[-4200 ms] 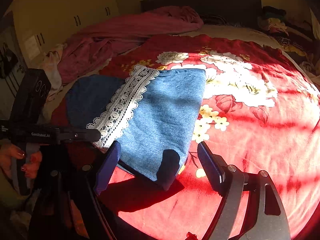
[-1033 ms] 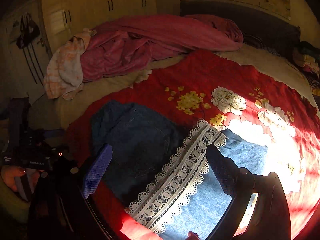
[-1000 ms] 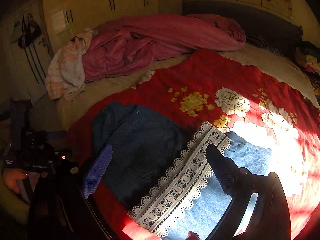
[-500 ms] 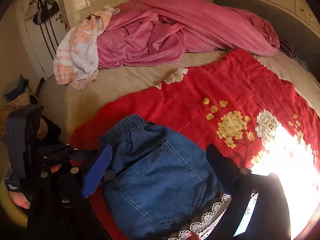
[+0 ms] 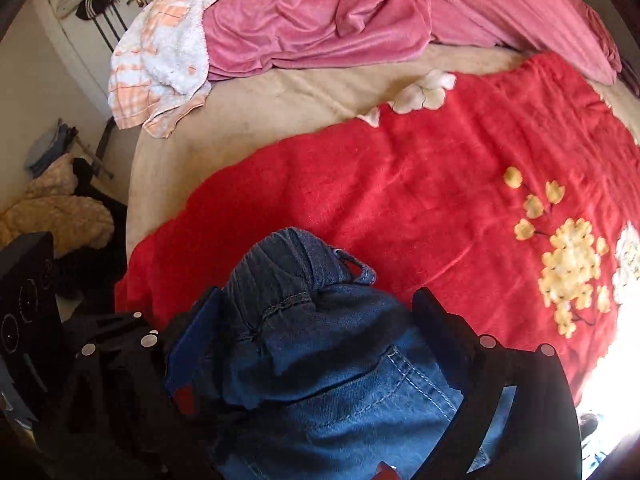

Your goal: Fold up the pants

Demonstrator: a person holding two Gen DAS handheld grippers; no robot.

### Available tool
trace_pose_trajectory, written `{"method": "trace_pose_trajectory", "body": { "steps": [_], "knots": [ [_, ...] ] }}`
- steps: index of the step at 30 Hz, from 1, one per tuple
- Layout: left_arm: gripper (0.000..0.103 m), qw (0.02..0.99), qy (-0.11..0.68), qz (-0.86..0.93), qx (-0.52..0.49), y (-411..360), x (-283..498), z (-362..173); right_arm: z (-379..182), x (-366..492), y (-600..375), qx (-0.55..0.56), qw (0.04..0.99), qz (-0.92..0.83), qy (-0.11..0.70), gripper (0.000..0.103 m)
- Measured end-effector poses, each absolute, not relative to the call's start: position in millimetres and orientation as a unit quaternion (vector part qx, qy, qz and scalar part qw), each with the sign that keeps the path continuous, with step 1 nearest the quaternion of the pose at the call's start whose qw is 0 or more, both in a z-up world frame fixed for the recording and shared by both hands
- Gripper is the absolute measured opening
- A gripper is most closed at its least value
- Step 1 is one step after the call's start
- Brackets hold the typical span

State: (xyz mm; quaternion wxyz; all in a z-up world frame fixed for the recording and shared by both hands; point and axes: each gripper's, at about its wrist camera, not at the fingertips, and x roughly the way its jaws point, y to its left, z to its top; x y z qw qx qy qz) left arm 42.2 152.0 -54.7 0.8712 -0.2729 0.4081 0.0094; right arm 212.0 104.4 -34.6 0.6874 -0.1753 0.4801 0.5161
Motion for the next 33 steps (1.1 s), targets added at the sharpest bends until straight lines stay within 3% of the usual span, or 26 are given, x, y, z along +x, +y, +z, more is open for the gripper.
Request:
{"method": "trace_pose_trajectory", "body": {
  "steps": [1,3,6,11,17,25,27,33],
  "knots": [
    [0.045,0.871,0.408,0.007,-0.273,152.3,42.0,-54.7,-36.8,212.1,103.2,-0.168,0.685,0.521,0.481,0.088],
    [0.045,0.872,0.406,0.003,-0.275,153.3,41.7,-54.5,-35.6,212.2,98.4,-0.151,0.68,0.535,0.479,0.062],
    [0.047,0.872,0.402,-0.001,-0.28,153.6,40.2,-52.8,-20.6,211.0,83.2,-0.126,0.681,0.553,0.464,0.046],
    [0.068,0.871,0.391,-0.015,-0.297,151.1,35.6,-43.0,8.7,211.0,47.3,-0.068,0.676,0.59,0.437,0.043],
    [0.072,0.87,0.387,-0.031,-0.305,140.7,36.5,-31.9,32.4,209.8,6.6,-0.021,0.675,0.614,0.408,0.043],
    [0.071,0.862,0.379,-0.096,-0.322,105.4,54.1,-13.3,51.2,206.7,-51.9,0.006,0.688,0.617,0.382,0.043],
    [0.059,0.866,0.38,-0.095,-0.31,92.6,57.3,-7.0,54.2,207.0,-66.6,0.013,0.693,0.616,0.374,0.043],
    [0.047,0.875,0.371,-0.106,-0.292,57.0,63.0,11.6,57.6,215.1,-108.9,0.032,0.714,0.599,0.361,0.043]
  ]
}}
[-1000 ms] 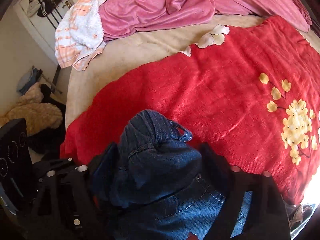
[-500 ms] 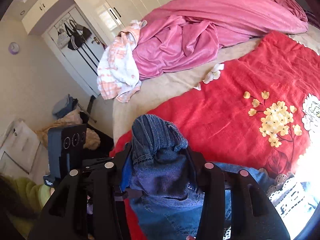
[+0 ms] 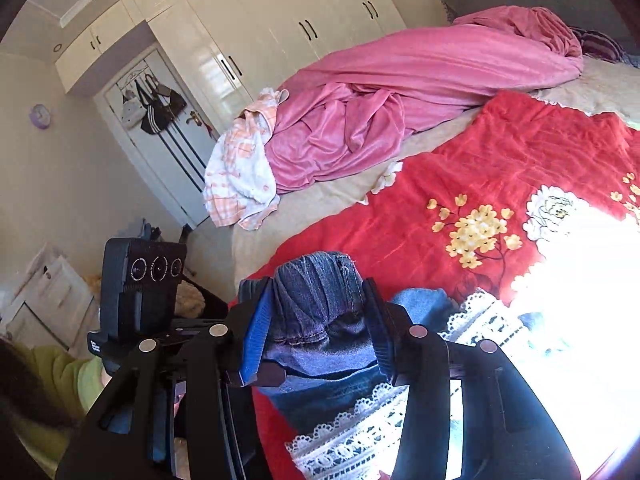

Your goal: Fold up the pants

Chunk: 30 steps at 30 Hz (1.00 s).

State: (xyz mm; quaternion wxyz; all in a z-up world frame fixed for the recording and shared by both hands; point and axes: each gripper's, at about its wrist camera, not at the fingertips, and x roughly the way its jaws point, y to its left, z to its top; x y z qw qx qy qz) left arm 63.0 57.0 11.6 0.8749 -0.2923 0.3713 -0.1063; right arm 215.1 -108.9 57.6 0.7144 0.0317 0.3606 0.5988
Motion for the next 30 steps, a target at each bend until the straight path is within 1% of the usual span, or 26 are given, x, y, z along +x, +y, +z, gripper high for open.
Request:
{"method": "trace_pose_trajectory", "body": {
  "steps": [4,7,9,10,11,14,17,18,23,27,30],
  "knots": [
    [0.046,0.884,0.36,-0.117,-0.275,29.7,71.4,20.8,59.0,220.6,-139.4,0.047,0.732,0.58,0.353,0.043],
    [0.047,0.879,0.369,-0.154,-0.261,8.1,75.7,18.7,54.8,226.1,-168.0,0.06,0.75,0.555,0.354,0.048],
    [0.051,0.872,0.379,-0.185,-0.25,-0.9,74.3,16.3,49.8,227.8,-188.2,0.077,0.756,0.547,0.352,0.05],
    [0.051,0.871,0.38,-0.195,-0.244,-3.9,71.7,15.6,46.5,228.1,-197.6,0.079,0.763,0.535,0.354,0.052],
    [0.051,0.871,0.38,-0.201,-0.237,-5.8,68.5,15.9,43.0,227.8,-205.4,0.08,0.77,0.523,0.358,0.056],
    [0.051,0.883,0.372,-0.189,-0.214,-1.7,59.5,21.2,32.6,224.2,-223.4,0.08,0.782,0.498,0.367,0.058],
    [0.051,0.903,0.361,-0.141,-0.183,2.4,58.7,28.2,25.1,212.6,-225.6,0.052,0.795,0.475,0.375,0.06],
    [0.051,0.906,0.365,-0.123,-0.173,2.7,62.6,27.2,23.1,207.2,-222.2,0.038,0.798,0.47,0.376,0.062],
    [0.051,0.914,0.387,-0.054,-0.109,-4.9,84.0,11.6,12.6,180.3,-203.3,-0.016,0.803,0.466,0.372,0.062],
    [0.051,0.901,0.421,-0.068,-0.081,-20.4,84.3,-9.5,-14.4,162.9,-191.3,-0.112,0.815,0.414,0.39,0.062],
    [0.051,0.893,0.437,-0.088,-0.062,-34.8,71.4,-22.3,-35.8,153.9,-198.8,-0.129,0.809,0.401,0.41,0.062]
  ]
}}
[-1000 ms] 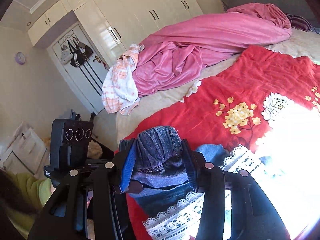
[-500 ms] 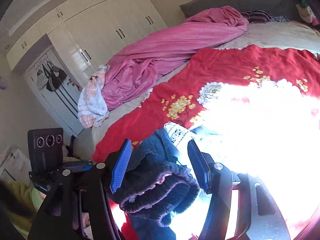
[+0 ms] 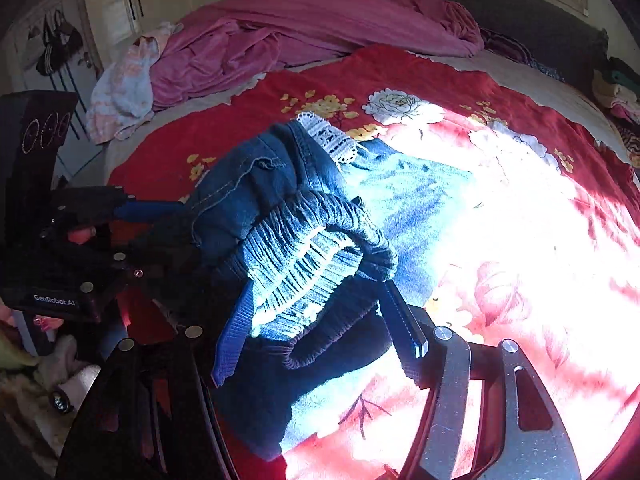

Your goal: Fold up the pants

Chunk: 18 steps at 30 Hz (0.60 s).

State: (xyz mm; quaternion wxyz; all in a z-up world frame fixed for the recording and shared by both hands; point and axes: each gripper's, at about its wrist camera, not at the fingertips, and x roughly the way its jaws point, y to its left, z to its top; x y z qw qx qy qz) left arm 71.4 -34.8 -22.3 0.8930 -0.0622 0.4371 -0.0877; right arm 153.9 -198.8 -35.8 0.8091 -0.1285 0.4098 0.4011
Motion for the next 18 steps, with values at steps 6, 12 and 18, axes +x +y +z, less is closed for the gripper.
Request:
{"method": "trace_pose_trajectory", "body": {
  "steps": [6,12,18],
  "knots": [
    [0.051,0.903,0.415,-0.086,-0.069,-22.4,55.0,-10.9,-33.3,147.1,-222.6,-0.101,0.804,0.405,0.423,0.062],
    [0.046,0.915,0.383,-0.084,-0.093,-11.1,54.0,8.1,27.4,177.4,-224.9,-0.058,0.837,0.406,0.363,0.062],
    [0.019,0.903,0.409,-0.111,-0.068,-37.1,56.0,-10.1,35.2,213.6,-153.7,-0.146,0.814,0.423,0.371,0.049]
  ]
}}
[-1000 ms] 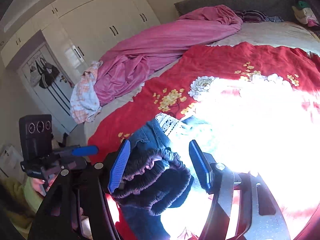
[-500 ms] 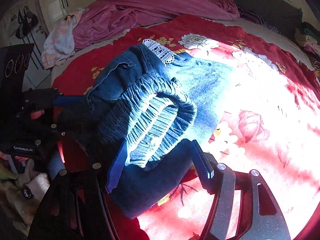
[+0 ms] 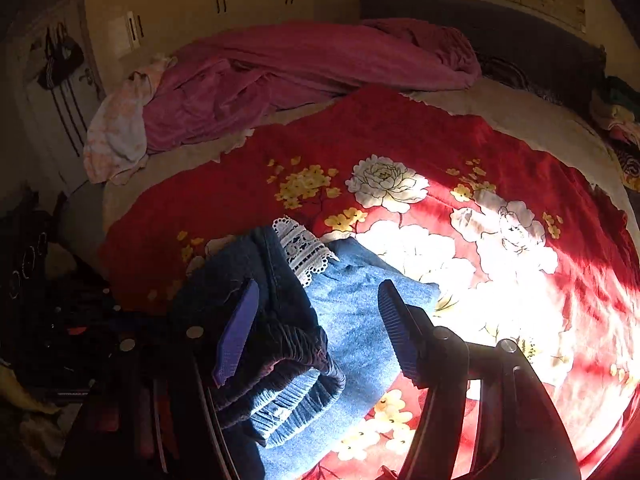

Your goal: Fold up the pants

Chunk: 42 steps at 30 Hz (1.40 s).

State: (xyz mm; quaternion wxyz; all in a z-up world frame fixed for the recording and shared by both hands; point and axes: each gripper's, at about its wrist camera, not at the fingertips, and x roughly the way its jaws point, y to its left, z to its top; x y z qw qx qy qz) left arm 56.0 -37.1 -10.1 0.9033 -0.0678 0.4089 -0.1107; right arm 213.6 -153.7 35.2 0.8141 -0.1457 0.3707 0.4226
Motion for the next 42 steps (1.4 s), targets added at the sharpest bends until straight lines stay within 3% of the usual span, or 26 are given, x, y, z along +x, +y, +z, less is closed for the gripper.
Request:
{"method": "trace_pose_trajectory", "body": {
  "steps": [2,11,14,15,17,23,28,30,38,42],
  "knots": [
    [0.019,0.9,0.418,-0.111,-0.051,-45.0,53.2,-18.6,26.3,222.2,-135.2,-0.168,0.8,0.43,0.383,0.045],
    [0.019,0.894,0.427,-0.12,-0.068,-38.0,51.1,-27.0,-20.1,210.2,-96.1,-0.242,0.757,0.425,0.434,0.043],
    [0.019,0.893,0.426,-0.123,-0.074,-35.8,50.1,-26.8,-14.6,195.3,-93.2,-0.257,0.759,0.428,0.417,0.012],
    [0.019,0.893,0.425,-0.124,-0.076,-35.2,49.8,-26.9,-9.7,187.7,-92.4,-0.281,0.766,0.42,0.396,0.007],
    [0.019,0.893,0.424,-0.126,-0.079,-34.8,49.8,-26.5,2.5,183.4,-93.5,-0.302,0.784,0.401,0.365,0.006],
    [0.019,0.893,0.423,-0.128,-0.082,-33.8,50.2,-26.9,-21.1,206.8,-85.5,-0.311,0.787,0.367,0.387,0.006],
    [0.019,0.893,0.424,-0.129,-0.083,-33.0,48.7,-27.1,-31.1,228.2,-92.7,-0.227,0.801,0.361,0.421,0.01],
    [0.019,0.892,0.424,-0.13,-0.084,-32.6,48.9,-27.0,-28.4,230.2,-99.0,-0.211,0.809,0.351,0.422,0.025],
    [0.019,0.892,0.425,-0.128,-0.085,-32.0,48.6,-27.4,-22.0,223.4,-116.6,-0.138,0.831,0.334,0.423,0.034],
    [0.019,0.892,0.425,-0.128,-0.085,-32.1,48.1,-27.4,-4.9,211.4,-135.4,-0.1,0.849,0.332,0.399,0.049]
  ]
}}
